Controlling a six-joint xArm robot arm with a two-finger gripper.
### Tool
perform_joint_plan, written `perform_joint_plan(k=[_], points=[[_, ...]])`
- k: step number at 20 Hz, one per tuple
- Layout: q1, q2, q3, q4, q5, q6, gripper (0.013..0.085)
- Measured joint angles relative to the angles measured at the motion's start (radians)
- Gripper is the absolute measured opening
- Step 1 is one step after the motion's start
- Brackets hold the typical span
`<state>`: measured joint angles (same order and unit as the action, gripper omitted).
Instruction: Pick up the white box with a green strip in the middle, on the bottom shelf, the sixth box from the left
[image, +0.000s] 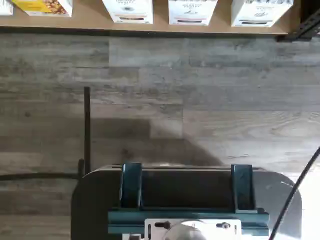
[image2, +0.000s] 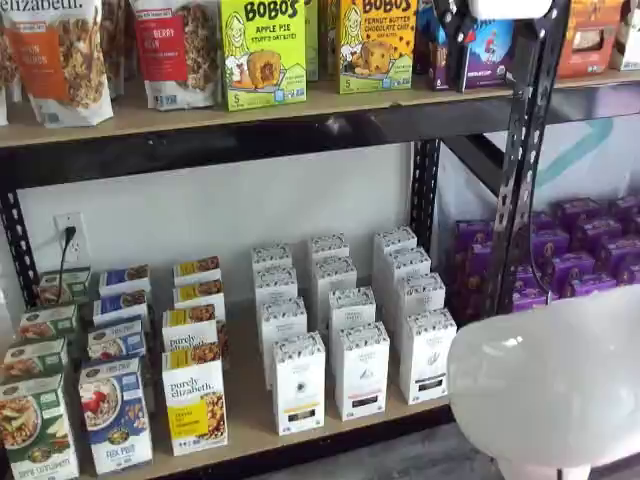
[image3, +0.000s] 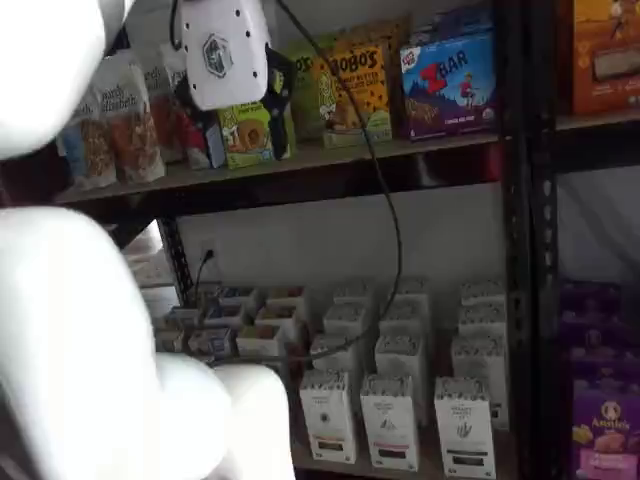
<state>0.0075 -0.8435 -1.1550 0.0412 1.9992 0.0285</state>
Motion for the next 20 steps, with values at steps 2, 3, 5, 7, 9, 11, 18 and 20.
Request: perform_joint_plan(k=[2, 3, 5, 7, 9, 11, 18, 20], points=[[0.046, 0.013, -0.011, -0.049, 0.020, 0.022, 0.0850], [0.050, 0.012, -0.010, -0.055, 0.018, 0.025, 0.0850], [0.053, 0.012, -0.009, -0.060, 0.015, 0.027, 0.0850], [0.058, 0.015, -0.006, -0.065, 0.014, 0.030, 0.0850], [0.059, 0.010, 0.008, -0.068, -0.002, 0.031, 0.0850], [0.065, -0.001, 0.032, -0.079, -0.032, 0.033, 0.0850], [0.017, -0.040, 0.181, -0.120, -0.183, -0.015, 0.0850], [-0.002, -0.046, 0.228, -0.126, -0.221, -0.032, 0.0850]])
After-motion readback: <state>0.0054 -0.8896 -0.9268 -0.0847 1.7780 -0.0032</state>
